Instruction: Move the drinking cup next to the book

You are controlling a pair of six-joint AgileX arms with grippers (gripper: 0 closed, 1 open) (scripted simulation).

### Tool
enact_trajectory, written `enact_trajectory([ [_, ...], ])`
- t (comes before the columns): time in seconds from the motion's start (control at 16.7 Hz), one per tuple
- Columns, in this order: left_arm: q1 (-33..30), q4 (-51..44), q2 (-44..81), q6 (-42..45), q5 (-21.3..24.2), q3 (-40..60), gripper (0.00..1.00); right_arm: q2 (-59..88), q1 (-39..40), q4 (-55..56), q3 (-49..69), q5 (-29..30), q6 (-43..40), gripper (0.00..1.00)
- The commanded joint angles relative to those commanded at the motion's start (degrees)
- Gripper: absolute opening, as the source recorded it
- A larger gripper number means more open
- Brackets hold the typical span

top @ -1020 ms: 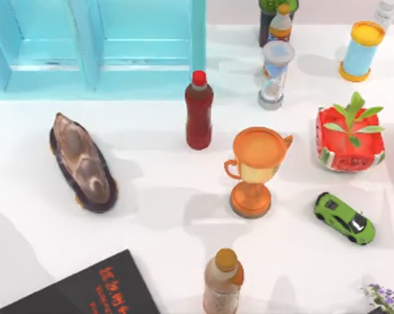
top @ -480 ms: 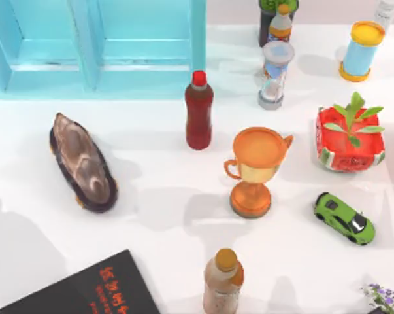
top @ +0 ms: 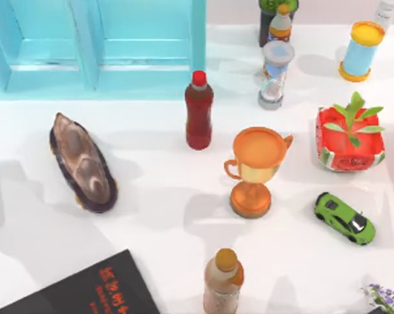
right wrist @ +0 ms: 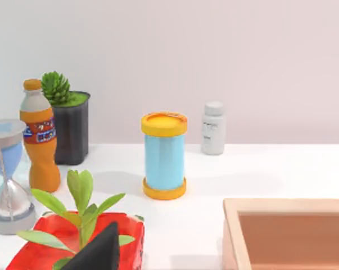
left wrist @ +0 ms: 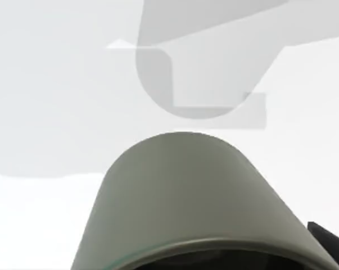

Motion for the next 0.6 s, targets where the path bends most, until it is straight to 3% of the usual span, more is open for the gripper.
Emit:
enact_trajectory([
  [0.24, -9.4, 0.4, -5.1, -20.3, 3.1, -4.4, 0.00, 0.0, 0.0, 0.0, 0.0, 0.0, 0.0, 1.00],
  [0.6, -26.5, 0.3, -14.6, -62.8, 6.4, -14.3, 0.00, 0.0, 0.0, 0.0, 0.0, 0.0, 0.0, 1.00],
])
